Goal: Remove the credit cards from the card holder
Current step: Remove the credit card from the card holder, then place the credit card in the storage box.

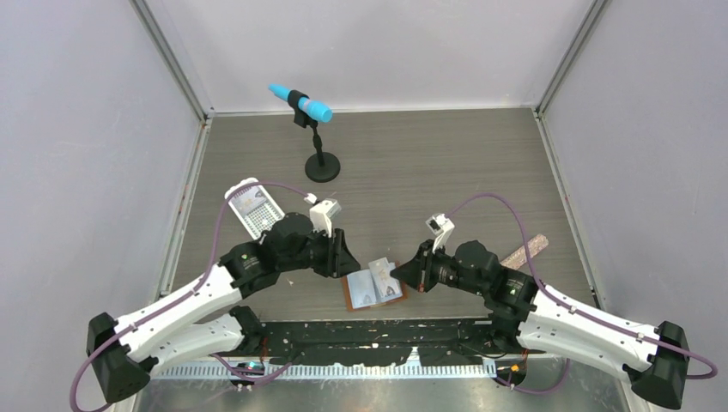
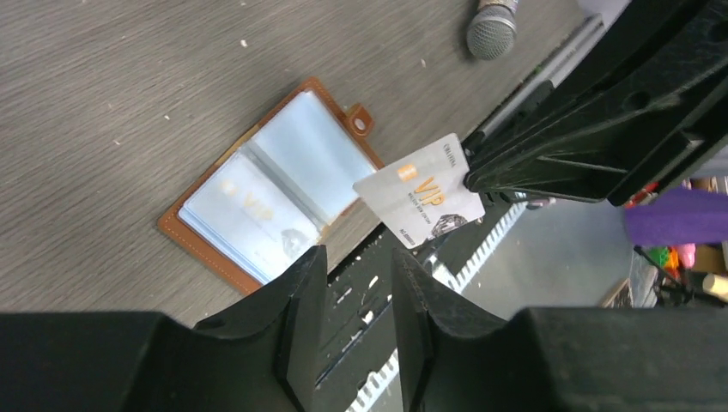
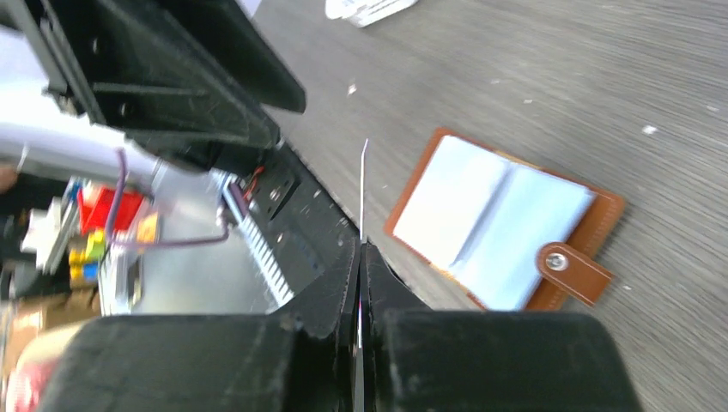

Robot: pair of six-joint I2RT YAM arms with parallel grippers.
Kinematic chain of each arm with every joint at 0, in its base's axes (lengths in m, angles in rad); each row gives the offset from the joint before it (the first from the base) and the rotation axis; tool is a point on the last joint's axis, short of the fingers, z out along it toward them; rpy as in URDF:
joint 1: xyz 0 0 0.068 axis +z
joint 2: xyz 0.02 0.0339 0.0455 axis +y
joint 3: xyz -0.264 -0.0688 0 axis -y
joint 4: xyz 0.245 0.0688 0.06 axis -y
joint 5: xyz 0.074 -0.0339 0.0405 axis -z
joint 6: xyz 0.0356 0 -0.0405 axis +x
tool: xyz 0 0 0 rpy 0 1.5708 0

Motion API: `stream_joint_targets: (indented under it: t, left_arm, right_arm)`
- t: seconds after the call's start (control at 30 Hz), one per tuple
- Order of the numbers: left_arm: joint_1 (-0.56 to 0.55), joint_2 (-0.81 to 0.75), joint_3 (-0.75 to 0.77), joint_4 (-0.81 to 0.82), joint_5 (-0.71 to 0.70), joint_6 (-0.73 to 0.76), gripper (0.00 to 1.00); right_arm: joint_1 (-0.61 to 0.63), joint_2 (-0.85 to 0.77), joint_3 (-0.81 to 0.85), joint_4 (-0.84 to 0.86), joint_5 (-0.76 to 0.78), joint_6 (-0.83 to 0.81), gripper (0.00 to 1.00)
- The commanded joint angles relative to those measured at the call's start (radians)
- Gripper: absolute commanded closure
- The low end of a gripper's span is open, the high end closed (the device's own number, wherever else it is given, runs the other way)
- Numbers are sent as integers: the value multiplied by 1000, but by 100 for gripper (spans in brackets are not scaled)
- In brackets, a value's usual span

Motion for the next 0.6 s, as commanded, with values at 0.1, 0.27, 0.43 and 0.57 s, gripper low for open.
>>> stream_joint_targets:
  t: [0.1,0.27,0.43,0.57]
  left_arm:
    - [3,-89,109,-136,195,151,62]
    - [3,-82,127,-175,233,193,60]
    - [3,-33,104,-83,375,155,61]
    - [3,-3,81,-17,452,133,62]
  right_arm:
    - [-3,17,76,58,-323,-170,95]
    - [-3,36,76,131,-442,-160,95]
    - [-3,47,58,187,-481,-138,95]
    - [-2,51,46,227,-495,-114,95]
